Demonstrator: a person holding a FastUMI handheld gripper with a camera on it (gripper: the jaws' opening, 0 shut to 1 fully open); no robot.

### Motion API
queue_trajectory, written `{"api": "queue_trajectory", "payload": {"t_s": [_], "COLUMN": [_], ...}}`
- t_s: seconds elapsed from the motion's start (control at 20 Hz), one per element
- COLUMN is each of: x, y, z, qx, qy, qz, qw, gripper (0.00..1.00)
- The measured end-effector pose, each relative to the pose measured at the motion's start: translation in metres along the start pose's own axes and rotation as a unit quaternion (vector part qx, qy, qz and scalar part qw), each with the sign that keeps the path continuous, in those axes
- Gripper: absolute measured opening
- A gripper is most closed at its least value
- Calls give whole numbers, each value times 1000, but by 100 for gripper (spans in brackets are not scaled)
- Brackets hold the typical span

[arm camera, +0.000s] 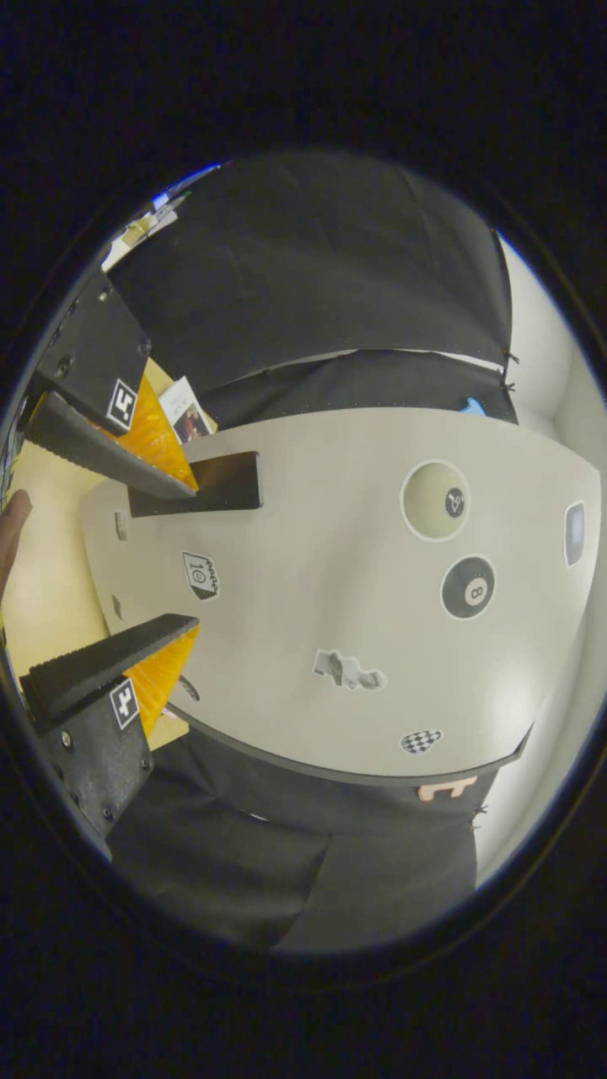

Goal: Open the shoe cabinet door, grab the shoes and put them into the shoe cabinet, then close the shoe cabinet door.

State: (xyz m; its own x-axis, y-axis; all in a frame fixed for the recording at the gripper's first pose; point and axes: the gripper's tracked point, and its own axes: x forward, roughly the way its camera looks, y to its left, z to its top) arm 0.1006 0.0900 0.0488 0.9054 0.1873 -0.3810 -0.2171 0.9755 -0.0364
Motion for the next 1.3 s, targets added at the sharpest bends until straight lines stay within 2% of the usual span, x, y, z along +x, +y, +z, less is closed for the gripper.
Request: {"api": "queue_trajectory", "payload": {"t_s": [0.7,1.05,1.3], "x": [-101,-174,-211], "y": [-52,-55,-55], "z": [-1,31,53], "qx": [21,27,22], "qy": [-23,-80,-121], "qz": [-11,-4,-22], "qw": [999,996,992], "gripper": [92,92,93]}}
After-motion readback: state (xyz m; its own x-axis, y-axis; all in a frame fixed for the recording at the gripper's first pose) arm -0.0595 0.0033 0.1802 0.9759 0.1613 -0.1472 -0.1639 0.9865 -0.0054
